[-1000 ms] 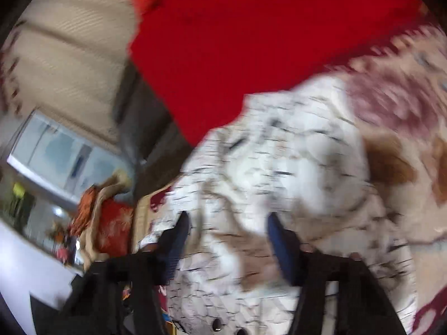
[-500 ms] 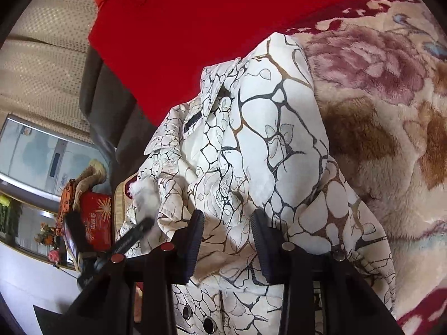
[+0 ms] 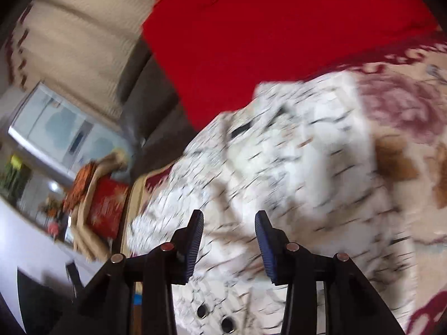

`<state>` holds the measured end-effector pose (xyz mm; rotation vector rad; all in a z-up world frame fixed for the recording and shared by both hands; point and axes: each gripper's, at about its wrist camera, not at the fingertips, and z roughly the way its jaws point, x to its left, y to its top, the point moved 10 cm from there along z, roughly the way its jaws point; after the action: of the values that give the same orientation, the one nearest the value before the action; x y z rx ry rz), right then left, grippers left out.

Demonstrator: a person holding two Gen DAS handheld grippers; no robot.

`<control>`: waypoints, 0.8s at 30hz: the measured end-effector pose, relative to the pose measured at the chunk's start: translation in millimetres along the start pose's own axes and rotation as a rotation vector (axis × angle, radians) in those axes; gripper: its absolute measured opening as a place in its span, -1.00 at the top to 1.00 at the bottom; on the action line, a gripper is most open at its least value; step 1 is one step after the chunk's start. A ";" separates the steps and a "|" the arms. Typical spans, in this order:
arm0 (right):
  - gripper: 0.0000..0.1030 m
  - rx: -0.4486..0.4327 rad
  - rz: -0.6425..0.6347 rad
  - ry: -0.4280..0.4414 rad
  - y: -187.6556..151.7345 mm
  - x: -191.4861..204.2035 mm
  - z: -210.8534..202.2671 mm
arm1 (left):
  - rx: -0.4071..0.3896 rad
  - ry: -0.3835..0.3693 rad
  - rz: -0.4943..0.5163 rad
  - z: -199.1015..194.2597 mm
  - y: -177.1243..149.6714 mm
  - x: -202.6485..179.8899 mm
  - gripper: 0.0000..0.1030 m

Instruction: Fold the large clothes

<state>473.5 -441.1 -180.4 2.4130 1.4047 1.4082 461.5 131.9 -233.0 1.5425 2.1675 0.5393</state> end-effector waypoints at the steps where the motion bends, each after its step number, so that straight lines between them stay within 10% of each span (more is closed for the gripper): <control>1: 0.06 0.021 -0.013 -0.007 -5.2 3.1 6.1 | 0.005 -0.011 -0.048 5.2 8.1 12.2 -0.49; 6: 0.06 0.231 -0.045 -0.163 -47.1 -11.1 56.7 | 0.058 -0.069 -0.248 40.1 28.1 47.6 -0.49; 13: 0.06 0.063 -0.036 -0.085 -16.6 6.8 33.9 | 0.053 -0.164 -0.498 82.3 63.5 70.4 -0.48; 24: 0.06 -0.011 -0.061 -0.094 -4.1 1.2 22.3 | 0.021 -0.243 -0.518 139.8 101.5 64.2 0.03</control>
<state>486.6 -429.1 -194.6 2.3743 1.4324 1.2688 598.7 233.5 -302.4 0.9334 2.2563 0.1501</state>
